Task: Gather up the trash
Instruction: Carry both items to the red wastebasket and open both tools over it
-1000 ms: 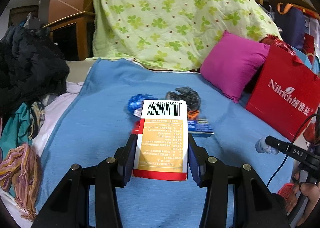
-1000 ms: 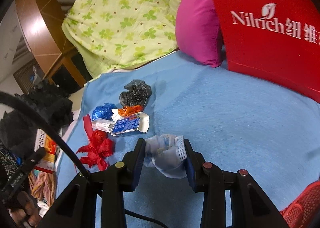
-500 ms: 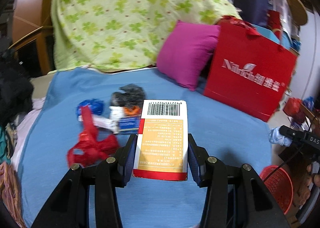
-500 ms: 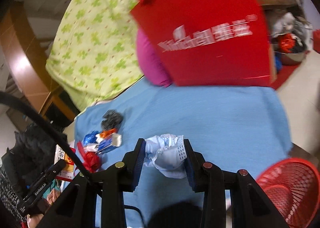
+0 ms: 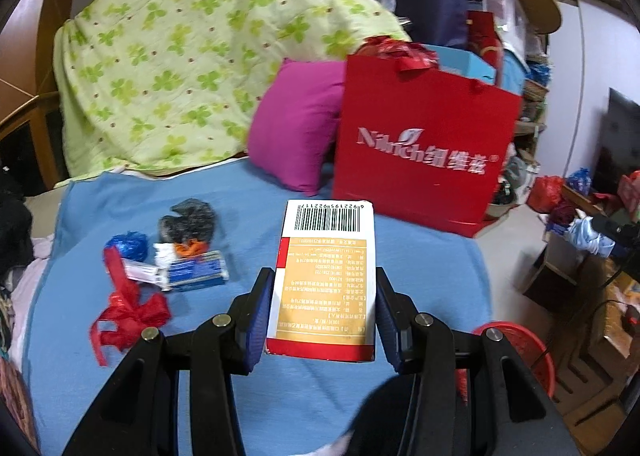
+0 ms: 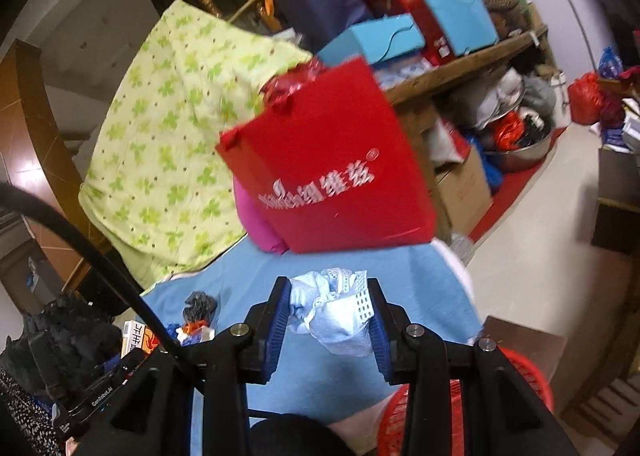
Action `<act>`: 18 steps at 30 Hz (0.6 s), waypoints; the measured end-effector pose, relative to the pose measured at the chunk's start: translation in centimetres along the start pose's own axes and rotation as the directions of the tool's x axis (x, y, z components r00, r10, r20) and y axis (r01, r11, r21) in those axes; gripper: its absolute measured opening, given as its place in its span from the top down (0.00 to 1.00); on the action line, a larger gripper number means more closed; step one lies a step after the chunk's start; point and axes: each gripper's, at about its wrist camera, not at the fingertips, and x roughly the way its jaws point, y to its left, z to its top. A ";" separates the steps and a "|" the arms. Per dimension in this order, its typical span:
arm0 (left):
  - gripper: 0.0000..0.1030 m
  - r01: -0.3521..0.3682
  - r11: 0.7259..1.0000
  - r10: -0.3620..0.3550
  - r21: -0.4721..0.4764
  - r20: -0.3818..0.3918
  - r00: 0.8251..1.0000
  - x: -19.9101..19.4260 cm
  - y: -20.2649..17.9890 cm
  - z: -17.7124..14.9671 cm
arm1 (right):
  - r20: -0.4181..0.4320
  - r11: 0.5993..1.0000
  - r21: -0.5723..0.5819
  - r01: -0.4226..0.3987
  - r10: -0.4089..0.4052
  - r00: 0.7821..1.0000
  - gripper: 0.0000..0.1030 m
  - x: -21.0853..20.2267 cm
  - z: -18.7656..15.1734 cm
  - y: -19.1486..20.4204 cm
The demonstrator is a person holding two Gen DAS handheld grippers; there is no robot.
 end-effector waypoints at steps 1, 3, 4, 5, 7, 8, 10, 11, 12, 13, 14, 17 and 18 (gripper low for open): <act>0.52 0.013 1.000 -0.013 0.003 0.000 1.000 -0.2 -0.5 0.0 | -0.001 1.000 0.000 0.007 -0.007 1.000 0.62 -0.3 -0.2 -0.3; 0.52 0.031 0.999 -0.031 0.015 0.000 1.000 -0.5 -1.4 -0.1 | -0.013 0.999 0.002 0.042 -0.042 0.999 0.62 -0.6 -1.0 -1.3; 0.52 0.039 0.999 -0.039 0.024 0.000 0.999 -0.5 -2.0 -0.2 | -0.029 0.998 0.008 0.064 -0.064 0.998 0.62 -0.6 -1.7 -2.2; 0.52 0.045 0.998 -0.045 0.032 -0.001 0.999 -0.5 -2.3 -0.1 | -0.042 0.997 0.017 0.076 -0.075 0.996 0.62 -0.4 -2.1 -2.8; 0.52 0.060 0.997 -0.060 0.047 -0.005 0.998 -0.4 -3.2 -0.2 | -0.084 0.993 0.048 0.111 -0.107 0.991 0.62 0.0 -3.5 -4.8; 0.52 0.066 0.996 -0.066 0.052 -0.008 0.998 -0.3 -3.7 -0.2 | -0.108 0.988 0.062 0.139 -0.131 0.985 0.62 0.3 -4.5 -6.0; 0.52 0.081 0.995 -0.080 0.062 -0.021 0.997 0.2 -4.5 -0.5 | -0.146 0.982 0.085 0.171 -0.157 0.977 0.61 0.8 -5.9 -7.7; 0.52 0.087 0.994 -0.085 0.070 -0.029 0.996 0.5 -4.9 -0.6 | -0.159 0.979 0.095 0.180 -0.164 0.974 0.60 1.1 -6.4 -8.3; 0.52 0.093 0.992 -0.090 0.080 -0.039 0.995 0.9 -5.4 -0.8 | -0.178 0.975 0.103 0.196 -0.176 0.968 0.59 1.3 -7.1 -9.1; 0.52 0.099 0.991 -0.095 0.090 -0.050 0.994 1.3 -5.9 -1.0 | -0.202 0.970 0.107 0.216 -0.192 0.960 0.59 1.7 -7.8 -9.8; 0.52 0.105 0.990 -0.099 0.096 -0.061 0.993 1.7 -6.3 -1.1 | -0.219 0.967 0.110 0.230 -0.202 0.955 0.59 2.1 -8.3 -10.4; 0.52 0.130 0.985 -0.120 0.113 -0.093 0.988 3.0 -7.8 -1.6 | -0.263 0.957 0.130 0.259 -0.219 0.940 0.42 2.9 -9.8 -12.0; 0.52 0.140 0.983 -0.127 0.121 -0.104 0.986 3.5 -8.4 -1.7 | -0.269 0.955 0.134 0.266 -0.223 0.937 0.40 3.0 -10.1 -12.4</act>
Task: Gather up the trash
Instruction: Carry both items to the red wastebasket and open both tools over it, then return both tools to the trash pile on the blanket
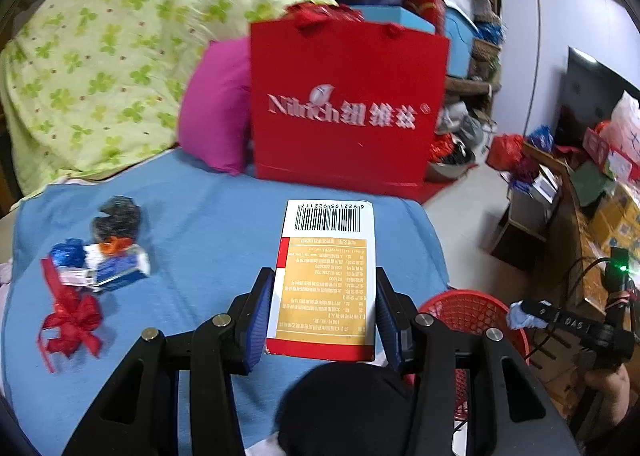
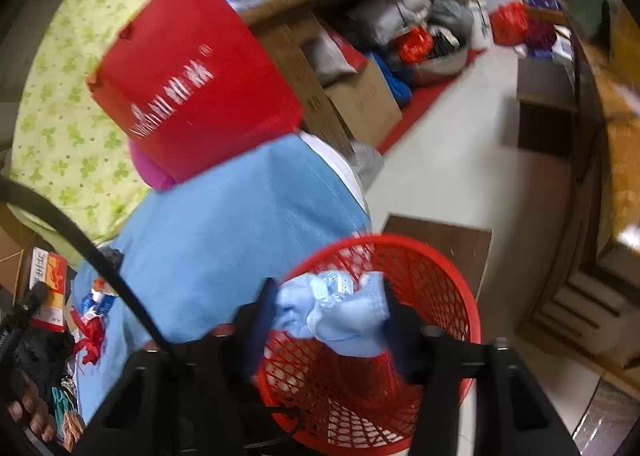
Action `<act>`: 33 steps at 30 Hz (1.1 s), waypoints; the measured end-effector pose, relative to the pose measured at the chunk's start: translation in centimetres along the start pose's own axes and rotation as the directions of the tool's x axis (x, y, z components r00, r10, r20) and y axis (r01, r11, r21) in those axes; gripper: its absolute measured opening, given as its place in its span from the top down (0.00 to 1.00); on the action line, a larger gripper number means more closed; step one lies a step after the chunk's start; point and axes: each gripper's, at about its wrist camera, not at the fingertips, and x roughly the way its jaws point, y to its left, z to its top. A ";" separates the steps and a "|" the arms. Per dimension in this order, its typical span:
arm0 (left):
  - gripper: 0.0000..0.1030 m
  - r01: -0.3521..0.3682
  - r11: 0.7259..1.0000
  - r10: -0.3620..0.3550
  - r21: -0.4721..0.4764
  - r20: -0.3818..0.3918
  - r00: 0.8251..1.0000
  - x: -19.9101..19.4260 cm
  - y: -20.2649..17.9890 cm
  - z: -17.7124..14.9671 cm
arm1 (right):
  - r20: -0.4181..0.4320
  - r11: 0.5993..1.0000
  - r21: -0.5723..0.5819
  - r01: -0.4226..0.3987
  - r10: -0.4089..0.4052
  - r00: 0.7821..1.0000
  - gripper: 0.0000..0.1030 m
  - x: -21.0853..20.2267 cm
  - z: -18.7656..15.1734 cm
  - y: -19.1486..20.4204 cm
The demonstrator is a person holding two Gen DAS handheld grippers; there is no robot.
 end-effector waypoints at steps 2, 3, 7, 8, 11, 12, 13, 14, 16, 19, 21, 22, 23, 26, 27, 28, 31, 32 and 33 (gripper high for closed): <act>0.52 0.020 1.000 -0.019 0.023 -0.022 1.000 1.1 -1.2 0.0 | -0.011 1.000 0.015 0.013 -0.013 1.000 0.37 0.6 -0.2 -0.7; 0.52 0.029 0.999 -0.028 0.037 -0.033 0.999 1.6 -1.9 0.0 | -0.012 1.000 0.026 0.011 -0.010 1.000 0.37 0.7 -0.3 -1.1; 0.52 0.087 0.993 -0.081 0.078 -0.078 0.994 3.7 -4.9 0.1 | 0.011 0.998 0.055 0.000 -0.001 1.000 0.35 0.3 0.1 -2.0; 0.52 0.104 0.991 -0.096 0.089 -0.089 0.991 4.2 -5.7 0.1 | 0.020 0.998 0.060 -0.003 0.002 1.000 0.34 0.1 0.2 -2.3; 0.52 0.159 0.979 -0.142 0.128 -0.131 0.981 5.6 -8.6 -0.3 | 0.033 0.997 0.073 -0.014 0.012 0.999 0.33 -0.2 0.5 -3.0; 0.52 0.180 0.974 -0.160 0.138 -0.146 0.976 6.1 -9.5 -0.5 | 0.034 0.997 0.078 -0.016 0.013 0.999 0.31 -0.2 0.6 -3.1; 0.52 0.192 0.970 -0.168 0.147 -0.157 0.973 6.4 -10.2 -0.8 | 0.031 0.996 0.083 -0.018 0.015 0.999 0.29 -0.1 0.7 -3.3; 0.52 0.202 0.967 -0.175 0.156 -0.169 0.970 6.7 -10.9 -1.0 | 0.024 0.996 0.088 -0.029 0.027 0.999 0.29 0.0 0.7 -3.5; 0.52 0.223 0.960 -0.190 0.172 -0.191 0.963 7.3 -12.2 -1.4 | 0.015 0.995 0.095 -0.041 0.039 0.999 0.29 0.3 0.7 -3.7; 0.52 0.248 0.952 -0.206 0.181 -0.222 0.953 8.1 -13.4 -1.8 | 0.040 0.992 0.117 -0.035 0.031 0.999 0.29 -0.1 0.8 -4.4; 0.52 0.261 0.947 -0.213 0.187 -0.241 0.947 8.6 -13.9 -2.1 | 0.069 0.989 0.141 -0.039 0.029 0.997 0.29 -0.7 0.9 -5.0; 0.52 0.270 0.944 -0.219 0.188 -0.254 0.942 8.9 -14.3 -2.2 | 0.082 0.988 0.147 -0.043 0.031 0.996 0.29 -1.1 1.0 -5.3; 0.52 0.281 0.941 -0.226 0.188 -0.268 0.936 9.3 -14.6 -2.4 | 0.101 0.988 0.150 -0.048 0.033 0.994 0.29 -1.7 1.2 -5.5; 0.49 0.322 0.927 -0.250 0.191 -0.326 0.912 10.4 -15.9 -3.0 | 0.137 0.987 0.153 -0.051 0.030 0.990 0.29 -3.0 1.6 -5.7; 0.41 0.329 0.923 -0.248 0.197 -0.347 0.904 10.9 -16.4 -3.3 | 0.145 0.986 0.157 -0.053 0.030 0.989 0.29 -3.3 1.6 -5.8; 0.36 0.331 0.922 -0.244 0.201 -0.362 0.900 11.3 -16.7 -3.5 | 0.156 0.985 0.161 -0.055 0.030 0.987 0.29 -3.7 1.7 -5.8; 0.29 0.329 0.924 -0.238 0.194 -0.380 0.894 11.7 -16.9 -3.6 | 0.171 0.985 0.162 -0.056 0.028 0.985 0.29 -4.3 1.7 -5.7; 0.29 0.325 0.927 -0.240 0.187 -0.371 0.897 11.5 -16.6 -3.3 | 0.170 0.986 0.158 -0.056 0.029 0.985 0.29 -4.4 1.7 -5.4; 0.29 0.321 0.930 -0.243 0.176 -0.359 0.901 11.2 -16.0 -3.0 | 0.169 0.986 0.156 -0.057 0.030 0.985 0.29 -4.4 1.7 -5.2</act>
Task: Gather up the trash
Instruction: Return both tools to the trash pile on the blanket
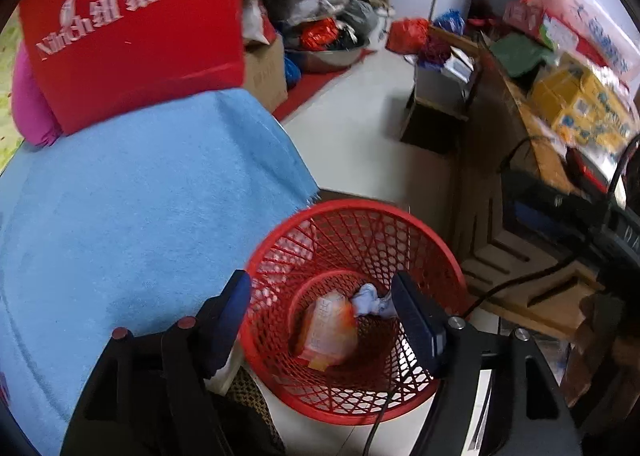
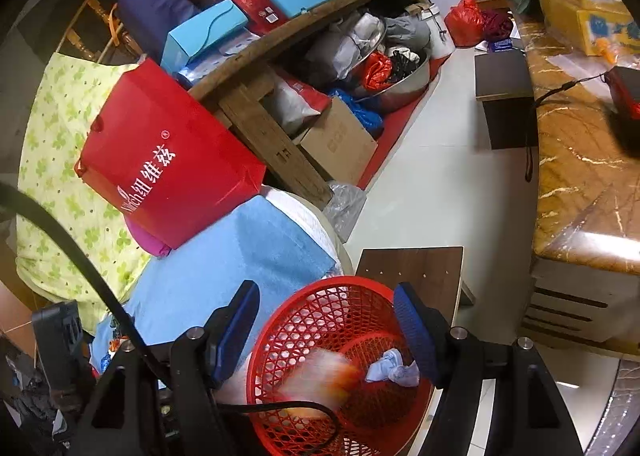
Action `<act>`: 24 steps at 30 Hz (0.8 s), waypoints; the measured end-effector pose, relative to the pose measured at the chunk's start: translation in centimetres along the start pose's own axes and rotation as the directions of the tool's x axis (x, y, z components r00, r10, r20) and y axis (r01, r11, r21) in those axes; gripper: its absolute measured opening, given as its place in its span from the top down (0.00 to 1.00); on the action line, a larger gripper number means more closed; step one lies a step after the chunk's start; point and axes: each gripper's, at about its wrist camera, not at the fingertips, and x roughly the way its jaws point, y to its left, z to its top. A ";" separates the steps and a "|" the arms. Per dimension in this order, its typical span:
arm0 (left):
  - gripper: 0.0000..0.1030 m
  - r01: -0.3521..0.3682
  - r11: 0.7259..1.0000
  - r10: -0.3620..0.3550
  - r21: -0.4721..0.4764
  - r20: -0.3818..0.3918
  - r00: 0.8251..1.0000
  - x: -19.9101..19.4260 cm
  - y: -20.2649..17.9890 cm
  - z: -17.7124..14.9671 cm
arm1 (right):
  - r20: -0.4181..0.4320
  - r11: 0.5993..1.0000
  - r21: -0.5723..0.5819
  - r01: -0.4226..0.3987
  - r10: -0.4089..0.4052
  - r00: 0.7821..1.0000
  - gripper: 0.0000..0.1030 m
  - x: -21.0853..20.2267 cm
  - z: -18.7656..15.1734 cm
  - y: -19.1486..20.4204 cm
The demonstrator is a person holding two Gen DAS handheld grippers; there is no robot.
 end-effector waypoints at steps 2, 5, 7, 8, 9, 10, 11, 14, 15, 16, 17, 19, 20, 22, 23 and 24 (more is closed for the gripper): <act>0.29 -0.010 1.000 0.011 -0.029 0.040 0.999 -1.7 1.4 0.1 | -0.003 1.000 -0.008 -0.007 0.007 1.000 0.29 0.1 -0.1 0.8; 0.25 -0.049 0.995 0.057 -0.085 0.101 0.993 -4.3 4.3 -0.4 | -0.018 0.999 -0.046 -0.027 0.026 0.999 0.29 0.6 -0.2 2.8; 0.25 -0.072 0.988 0.089 -0.137 0.126 0.988 -5.7 6.4 -0.8 | -0.028 0.996 -0.071 -0.046 0.044 0.999 0.29 1.0 -0.4 4.2; 0.25 -0.084 0.982 0.107 -0.167 0.136 0.985 -6.5 7.7 -1.4 | -0.034 0.995 -0.086 -0.058 0.055 0.998 0.29 1.3 -0.5 5.2; 0.25 -0.095 0.977 0.123 -0.188 0.144 0.982 -7.1 8.6 -2.0 | -0.042 0.992 -0.104 -0.071 0.067 0.997 0.29 1.6 -0.7 6.3; 0.25 -0.115 0.969 0.150 -0.220 0.151 0.977 -7.9 9.9 -2.8 | -0.050 0.989 -0.120 -0.084 0.078 0.996 0.29 1.9 -0.9 7.3; 0.25 -0.134 0.959 0.177 -0.251 0.156 0.972 -8.6 11.2 -3.6 | -0.064 0.984 -0.145 -0.100 0.091 0.994 0.29 2.4 -1.2 8.7; 0.25 -0.173 0.928 0.240 -0.330 0.176 0.955 -10.6 14.3 -6.1 | -0.098 0.969 -0.207 -0.133 0.115 0.989 0.29 3.4 -2.0 12.2; 0.25 -0.187 0.914 0.264 -0.359 0.179 0.948 -11.3 15.6 -6.9 | -0.112 0.961 -0.235 -0.149 0.125 0.986 0.29 3.7 -2.3 13.8; 0.25 -0.199 0.899 0.287 -0.390 0.180 0.941 -12.0 17.1 -7.9 | -0.121 0.952 -0.259 -0.165 0.137 0.983 0.29 4.0 -2.6 15.4; 0.25 -0.212 0.883 0.311 -0.419 0.183 0.933 -12.7 18.4 -8.8 | -0.127 0.945 -0.276 -0.176 0.146 0.981 0.29 4.2 -2.9 16.5; 0.25 -0.243 0.850 0.361 -0.468 0.181 0.915 -13.8 20.8 -10.2 | -0.142 0.928 -0.314 -0.202 0.164 0.976 0.28 4.6 -3.5 19.1; 0.25 -0.258 0.833 0.385 -0.489 0.180 0.905 -14.3 22.0 -10.9 | -0.156 0.916 -0.336 -0.219 0.175 0.972 0.28 4.9 -4.1 20.8; 0.25 -0.288 0.788 0.440 -0.544 0.170 0.882 -15.9 25.4 -12.9 | -0.179 0.899 -0.364 -0.244 0.189 0.965 0.28 5.3 -4.9 23.0; 0.25 -0.301 0.762 0.465 -0.573 0.162 0.870 -16.5 26.8 -13.6 | -0.197 0.885 -0.384 -0.263 0.200 0.960 0.28 5.6 -5.5 24.6; 0.23 -0.311 0.734 0.489 -0.604 0.153 0.859 -17.0 28.4 -14.5 | -0.210 0.875 -0.396 -0.277 0.207 0.956 0.28 5.8 -6.0 25.5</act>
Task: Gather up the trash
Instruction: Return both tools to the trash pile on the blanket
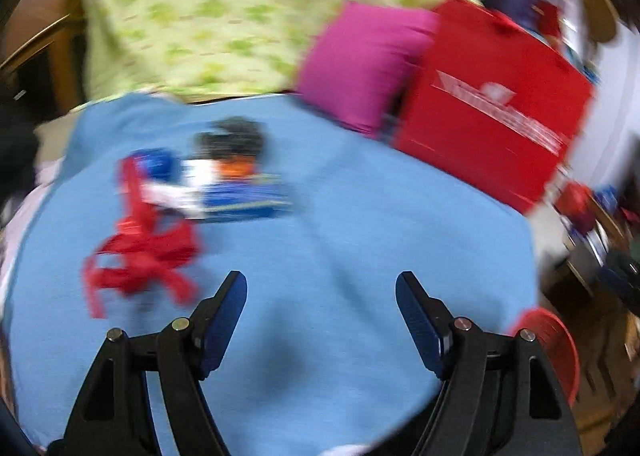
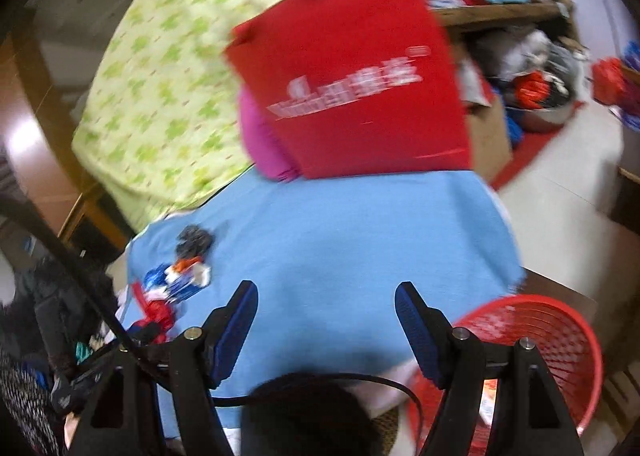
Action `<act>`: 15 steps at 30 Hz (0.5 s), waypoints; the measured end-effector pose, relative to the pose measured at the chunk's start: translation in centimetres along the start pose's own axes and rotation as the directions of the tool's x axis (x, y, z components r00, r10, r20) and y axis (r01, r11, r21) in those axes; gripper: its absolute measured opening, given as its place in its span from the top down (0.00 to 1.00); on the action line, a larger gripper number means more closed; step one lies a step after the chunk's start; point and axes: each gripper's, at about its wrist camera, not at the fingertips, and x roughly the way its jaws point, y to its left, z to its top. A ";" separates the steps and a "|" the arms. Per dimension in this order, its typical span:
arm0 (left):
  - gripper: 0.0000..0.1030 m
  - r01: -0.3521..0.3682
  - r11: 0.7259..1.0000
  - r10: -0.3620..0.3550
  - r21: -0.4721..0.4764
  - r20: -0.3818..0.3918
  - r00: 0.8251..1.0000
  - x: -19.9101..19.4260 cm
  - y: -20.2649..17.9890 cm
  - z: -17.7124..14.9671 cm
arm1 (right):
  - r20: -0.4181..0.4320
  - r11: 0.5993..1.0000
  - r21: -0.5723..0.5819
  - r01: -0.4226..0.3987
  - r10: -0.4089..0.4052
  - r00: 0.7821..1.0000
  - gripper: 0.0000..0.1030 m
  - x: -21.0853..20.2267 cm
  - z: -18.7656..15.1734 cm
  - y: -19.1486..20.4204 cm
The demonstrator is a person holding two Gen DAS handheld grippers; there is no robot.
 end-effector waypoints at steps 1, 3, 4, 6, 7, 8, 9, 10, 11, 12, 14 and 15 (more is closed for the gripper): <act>0.22 -0.028 0.999 0.028 -0.031 0.006 1.000 0.2 1.9 0.2 | -0.011 1.000 -0.019 -0.012 0.012 1.000 0.28 0.5 0.0 1.1; 0.21 -0.086 0.993 0.087 -0.086 0.009 0.996 0.8 5.4 0.5 | -0.034 0.997 -0.064 -0.036 0.034 0.999 0.28 1.7 0.0 3.5; 0.21 -0.112 0.987 0.113 -0.117 0.007 0.994 0.9 7.6 0.3 | -0.042 0.996 -0.078 -0.046 0.043 0.998 0.28 2.1 0.0 4.3; 0.21 -0.138 0.977 0.139 -0.163 -0.004 0.990 1.6 10.6 0.5 | -0.061 0.992 -0.109 -0.070 0.064 0.996 0.28 3.1 0.0 6.3; 0.21 -0.152 0.972 0.152 -0.180 -0.014 0.988 2.1 12.0 0.6 | -0.068 0.990 -0.121 -0.079 0.071 0.995 0.28 3.5 -0.1 7.0; 0.21 -0.162 0.968 0.161 -0.192 -0.020 0.987 2.4 13.1 0.6 | -0.076 0.987 -0.134 -0.088 0.078 0.994 0.28 4.0 -0.1 7.8; 0.21 -0.166 0.965 0.164 -0.204 -0.026 0.986 2.8 14.1 0.7 | -0.081 0.986 -0.141 -0.092 0.082 0.993 0.28 4.3 -0.2 8.3; 0.21 -0.162 0.963 0.158 -0.215 -0.037 0.987 3.3 15.1 0.8 | -0.087 0.984 -0.148 -0.097 0.084 0.993 0.28 4.7 -0.3 8.8; 0.21 -0.155 0.962 0.148 -0.225 -0.046 0.988 3.8 15.8 0.9 | -0.092 0.984 -0.151 -0.099 0.085 0.992 0.28 5.0 -0.4 9.0; 0.21 -0.148 0.961 0.140 -0.235 -0.052 0.989 4.3 16.4 1.0 | -0.099 0.983 -0.154 -0.101 0.086 0.991 0.28 5.3 -0.5 9.1; 0.21 -0.130 0.961 0.117 -0.244 -0.064 0.991 5.3 16.9 1.2 | -0.116 0.982 -0.161 -0.103 0.085 0.990 0.28 5.8 -0.8 9.5; 0.21 -0.124 0.963 0.107 -0.240 -0.081 0.991 6.0 17.0 1.2 | -0.124 0.981 -0.163 -0.103 0.084 0.989 0.28 6.1 -1.0 9.7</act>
